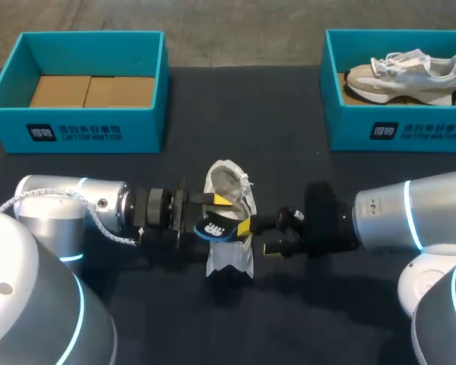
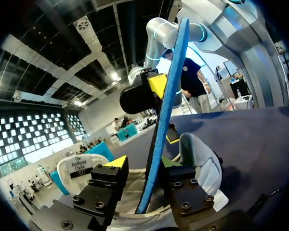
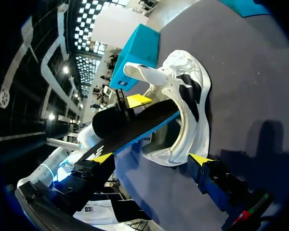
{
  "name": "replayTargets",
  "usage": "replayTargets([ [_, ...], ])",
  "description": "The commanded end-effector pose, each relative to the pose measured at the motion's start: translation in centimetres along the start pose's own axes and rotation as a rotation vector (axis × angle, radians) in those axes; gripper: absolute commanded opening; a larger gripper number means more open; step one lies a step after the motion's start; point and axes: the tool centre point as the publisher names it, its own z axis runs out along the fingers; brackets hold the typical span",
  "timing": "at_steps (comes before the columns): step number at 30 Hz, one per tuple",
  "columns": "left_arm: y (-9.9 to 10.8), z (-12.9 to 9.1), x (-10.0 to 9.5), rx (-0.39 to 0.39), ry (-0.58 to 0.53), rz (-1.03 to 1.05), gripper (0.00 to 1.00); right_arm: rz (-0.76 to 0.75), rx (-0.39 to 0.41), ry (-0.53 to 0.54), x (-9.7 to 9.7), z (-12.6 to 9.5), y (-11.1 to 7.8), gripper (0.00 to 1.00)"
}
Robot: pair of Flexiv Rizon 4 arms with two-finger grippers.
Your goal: Take the shoe out of the shoebox, open the shoe tongue, remove and reinsert the insole, then place the shoe into the shoebox
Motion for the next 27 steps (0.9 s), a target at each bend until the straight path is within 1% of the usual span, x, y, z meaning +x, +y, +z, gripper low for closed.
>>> replayTargets([
  [1,-1.2,-0.4,0.3,-0.007,-0.003,0.009,0.4,0.001,-0.003,-0.01,0.3,0.2,-0.1,1.0],
  [9,-2.3,-1.0,1.2,-0.005,-0.005,0.025,0.39,0.001,-0.003,-0.01,0.3,0.2,-0.1,1.0],
  [12,-2.5,-1.3,1.7,-0.013,-0.003,0.028,0.35,0.001,-0.003,-0.01,0.3,0.2,-0.1,1.0],
  [15,-2.6,-1.4,1.9,-0.019,-0.002,0.025,0.28,0.001,-0.003,-0.01,0.3,0.2,-0.1,1.0],
  [17,-2.5,-1.4,2.0,-0.023,0.0,0.025,0.16,0.001,-0.003,-0.01,0.3,0.2,-0.1,1.0],
  [18,-2.4,-1.4,2.0,-0.026,0.002,0.023,0.07,0.001,-0.003,-0.01,0.3,0.2,-0.1,1.0],
  [19,-2.3,-1.3,2.0,-0.029,0.003,0.023,0.02,0.001,-0.003,-0.01,0.3,0.2,-0.1,1.0],
  [20,-2.2,-1.3,2.0,-0.031,0.005,0.024,0.0,0.001,-0.003,-0.01,0.3,0.2,-0.1,1.0],
  [27,-1.2,-0.6,2.0,-0.047,0.026,0.031,0.0,0.001,-0.003,-0.01,0.3,0.2,-0.1,1.0],
])
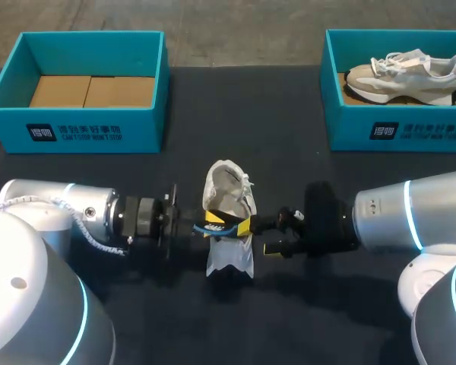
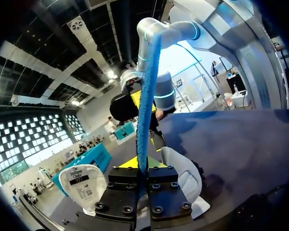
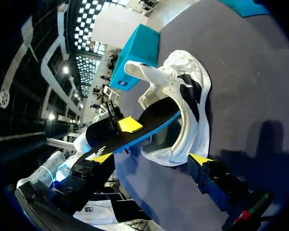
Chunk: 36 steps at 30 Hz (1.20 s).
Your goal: Take the shoe out of the shoebox, open the shoe tongue, remove and reinsert the insole, then place the shoe into the shoebox
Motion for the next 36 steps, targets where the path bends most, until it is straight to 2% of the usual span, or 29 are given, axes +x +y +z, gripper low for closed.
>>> replayTargets([
  [1,0.9,0.7,0.0,-0.007,0.007,0.001,0.0,0.001,-0.003,-0.01,0.3,0.2,-0.1,1.0],
  [12,2.7,0.7,-0.1,-0.04,0.002,-0.019,0.0,0.001,-0.003,-0.01,0.3,0.2,-0.1,1.0],
  [26,2.9,0.5,-0.2,-0.026,-0.032,-0.055,0.0,-0.005,0.0,-0.013,0.2,0.2,0.0,1.0],
  [36,2.9,1.0,-0.6,-0.001,-0.058,-0.077,0.0,-0.062,0.017,-0.059,-0.4,-1.3,0.7,1.0],
])
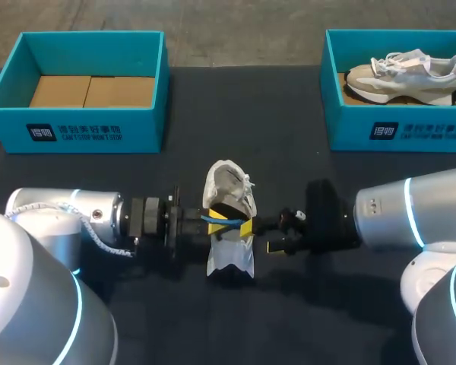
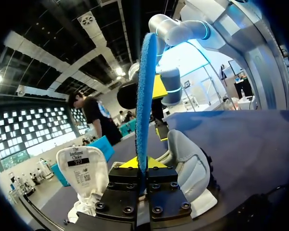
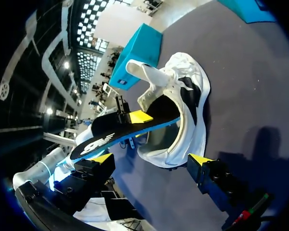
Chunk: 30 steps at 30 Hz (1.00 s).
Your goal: Take the shoe out of the shoebox, open the shoe tongue, remove and reinsert the insole, then place the shoe into the shoebox
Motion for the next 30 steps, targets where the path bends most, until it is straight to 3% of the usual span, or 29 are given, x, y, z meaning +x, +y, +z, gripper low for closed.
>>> replayTargets([
  [1,0.3,0.5,-0.1,0.004,-0.002,-0.001,0.0,0.001,0.013,-0.03,0.2,-1.0,0.5,1.0],
  [30,1.1,0.6,-0.2,-0.009,-0.038,-0.033,0.0,-0.042,0.067,-0.07,-1.1,-1.5,0.5,1.0],
])
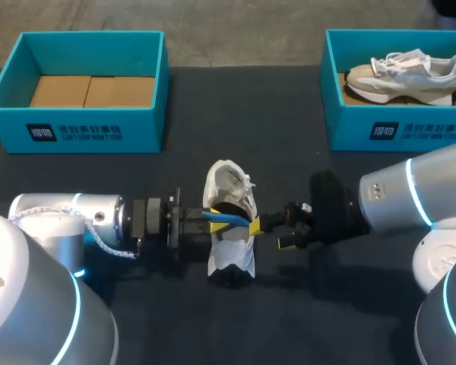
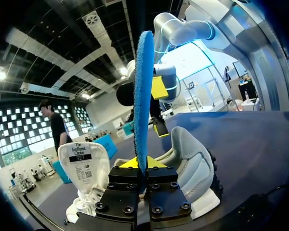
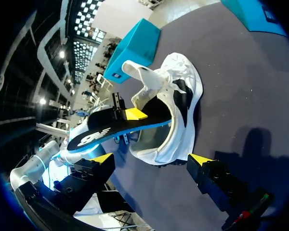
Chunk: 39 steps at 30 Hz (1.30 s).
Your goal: Take the shoe out of the shoebox, open the shoe tongue, remove and reinsert the insole, then place the shoe into the shoebox
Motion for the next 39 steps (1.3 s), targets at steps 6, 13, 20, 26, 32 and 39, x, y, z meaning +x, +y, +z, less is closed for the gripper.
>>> replayTargets([
  [6,-0.4,0.4,0.3,-0.001,-0.006,0.02,0.85,0.001,-0.001,0.0,0.1,-0.1,-0.1,1.0],
  [13,-2.5,0.0,-0.2,0.017,-0.014,0.066,0.89,0.001,-0.001,0.0,0.1,-0.1,-0.1,1.0],
  [20,-4.3,-0.4,-0.1,0.013,0.01,0.105,0.75,0.001,-0.001,0.0,0.1,-0.1,-0.1,1.0],
  [26,-4.5,-0.7,0.3,-0.005,0.024,0.114,0.49,0.001,-0.001,0.0,0.1,-0.1,-0.1,1.0],
  [32,-4.0,-1.0,0.8,-0.027,0.04,0.109,0.22,0.001,-0.001,0.0,0.1,-0.1,-0.1,1.0],
  [39,-2.7,-0.7,0.9,-0.062,0.074,0.101,0.0,0.001,-0.001,0.0,0.1,-0.1,-0.1,1.0],
])
